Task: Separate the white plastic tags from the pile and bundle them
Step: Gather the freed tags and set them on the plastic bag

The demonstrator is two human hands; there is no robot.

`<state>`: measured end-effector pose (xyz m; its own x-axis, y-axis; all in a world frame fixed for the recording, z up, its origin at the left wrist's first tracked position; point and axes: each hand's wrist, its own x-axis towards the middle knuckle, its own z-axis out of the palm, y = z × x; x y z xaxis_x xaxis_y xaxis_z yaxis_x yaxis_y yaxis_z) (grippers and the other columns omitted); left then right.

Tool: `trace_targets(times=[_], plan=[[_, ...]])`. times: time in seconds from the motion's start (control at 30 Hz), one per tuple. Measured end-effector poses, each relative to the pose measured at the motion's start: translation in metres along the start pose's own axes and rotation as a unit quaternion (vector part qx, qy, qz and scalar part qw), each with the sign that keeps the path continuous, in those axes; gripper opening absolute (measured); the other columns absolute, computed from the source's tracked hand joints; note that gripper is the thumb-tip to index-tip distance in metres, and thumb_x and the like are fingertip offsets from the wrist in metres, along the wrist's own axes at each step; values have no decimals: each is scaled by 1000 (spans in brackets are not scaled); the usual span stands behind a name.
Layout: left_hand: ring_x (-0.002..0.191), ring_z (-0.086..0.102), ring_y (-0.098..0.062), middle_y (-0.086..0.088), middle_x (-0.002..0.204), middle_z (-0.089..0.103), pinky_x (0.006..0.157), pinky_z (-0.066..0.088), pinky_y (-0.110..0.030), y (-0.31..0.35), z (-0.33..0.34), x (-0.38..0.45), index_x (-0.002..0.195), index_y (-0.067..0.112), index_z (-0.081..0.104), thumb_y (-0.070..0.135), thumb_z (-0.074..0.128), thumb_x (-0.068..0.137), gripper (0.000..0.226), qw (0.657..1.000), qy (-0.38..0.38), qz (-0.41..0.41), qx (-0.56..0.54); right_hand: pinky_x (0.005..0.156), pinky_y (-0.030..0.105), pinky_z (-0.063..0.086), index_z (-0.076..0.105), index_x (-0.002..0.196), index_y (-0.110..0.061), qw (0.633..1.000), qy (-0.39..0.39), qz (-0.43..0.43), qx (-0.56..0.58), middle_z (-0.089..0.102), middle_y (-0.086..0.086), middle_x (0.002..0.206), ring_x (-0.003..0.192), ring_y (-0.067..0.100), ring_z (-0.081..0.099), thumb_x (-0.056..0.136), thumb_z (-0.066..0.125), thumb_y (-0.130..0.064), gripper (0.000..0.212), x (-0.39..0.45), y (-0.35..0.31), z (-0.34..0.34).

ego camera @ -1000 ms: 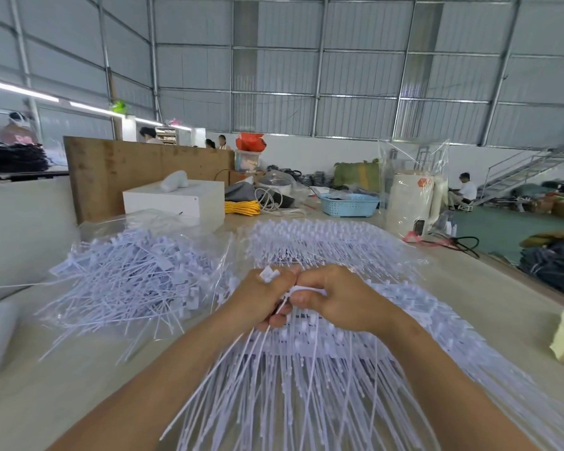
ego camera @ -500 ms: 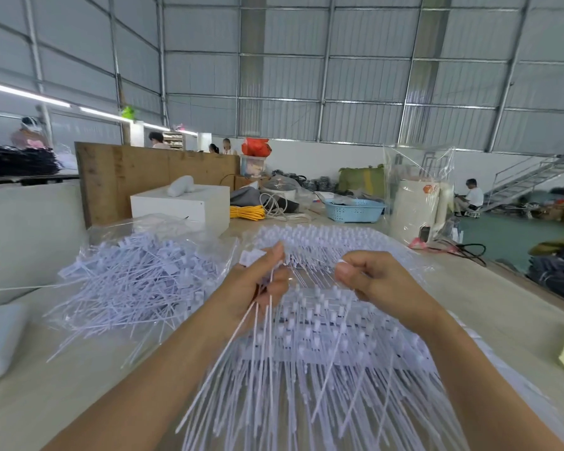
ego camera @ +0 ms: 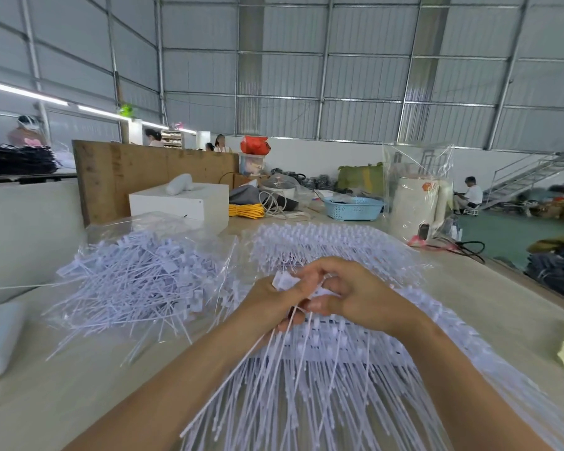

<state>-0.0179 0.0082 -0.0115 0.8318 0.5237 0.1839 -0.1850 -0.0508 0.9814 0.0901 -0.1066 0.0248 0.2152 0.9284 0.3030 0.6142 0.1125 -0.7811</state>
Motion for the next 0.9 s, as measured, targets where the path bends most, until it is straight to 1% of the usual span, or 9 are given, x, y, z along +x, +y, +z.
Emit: trace_targets(times=[0.1, 0.23, 0.3, 0.4, 0.5, 0.57, 0.63, 0.77, 0.9], plan=[[46, 55, -6, 3, 58, 64, 39, 34, -16, -1, 0, -2, 75, 20, 66, 51, 71, 68, 33, 999, -3, 9, 49, 79, 35, 58, 58, 105, -22, 1000, -10, -8, 8, 57, 10, 119, 97, 18, 65, 79, 68, 8, 41, 1, -1, 3], [54, 69, -17, -3, 68, 72, 36, 31, -12, 1, -1, 0, 80, 20, 61, 51, 67, 76, 31, 998, 10, 10, 66, 65, 31, 56, 58, 99, -21, 998, 31, -3, -46, 56, 7, 101, 66, 19, 64, 81, 71, -5, 27, 3, -1, 1], [52, 68, -20, -3, 63, 70, 34, 29, -12, 1, -1, 0, 78, 20, 59, 39, 64, 86, 21, 998, 18, 8, 65, 70, 32, 55, 60, 94, -17, 996, 37, -7, -76, 58, 4, 92, 68, 16, 65, 83, 71, -13, 16, 3, 1, 1], [41, 62, -15, 0, 52, 63, 34, 30, -12, 1, -3, 3, 71, 21, 59, 31, 64, 87, 20, 996, 56, 35, 56, 77, 31, 47, 56, 81, -26, 983, 36, -2, -181, 59, -3, 82, 74, 10, 57, 86, 68, -25, 12, 2, 2, -2], [37, 56, -14, -3, 50, 61, 34, 30, -13, 3, -5, 4, 70, 18, 61, 27, 67, 85, 19, 994, 69, 65, 51, 64, 19, 46, 58, 74, -24, 989, 1, -6, -148, 59, -7, 70, 61, 2, 55, 93, 57, -17, 21, 1, 2, -1], [35, 51, -13, -4, 49, 59, 35, 30, -13, 5, -6, 3, 71, 16, 60, 22, 68, 86, 17, 996, 49, 57, 46, 60, 9, 40, 64, 81, -22, 990, -8, -18, -140, 59, -12, 68, 57, -6, 52, 94, 55, -9, 20, 1, 1, 1], [33, 42, -12, -4, 48, 54, 37, 28, -13, 8, -8, 1, 70, 13, 58, 15, 66, 86, 18, 999, -1, 27, 18, 64, 12, 40, 70, 88, -15, 991, -29, -14, -130, 63, -8, 70, 62, -5, 52, 92, 56, -4, 19, 1, 1, -3], [29, 31, -7, -2, 47, 46, 33, 24, -9, 25, -8, -8, 62, 18, 59, 9, 61, 88, 28, 990, -138, -12, -27, 66, 14, 41, 59, 59, -34, 972, -74, 27, -222, 59, -17, 61, 61, -6, 54, 89, 61, -8, 40, -2, 13, -18], [26, 31, -1, 6, 42, 41, 26, 24, -10, 58, -19, -11, 68, 19, 44, 31, 58, 86, 26, 962, -139, 10, -234, 63, 21, 36, 46, 55, -28, 964, -3, -2, -267, 46, -11, 54, 55, 1, 44, 92, 59, -15, 41, 3, 26, -19]])
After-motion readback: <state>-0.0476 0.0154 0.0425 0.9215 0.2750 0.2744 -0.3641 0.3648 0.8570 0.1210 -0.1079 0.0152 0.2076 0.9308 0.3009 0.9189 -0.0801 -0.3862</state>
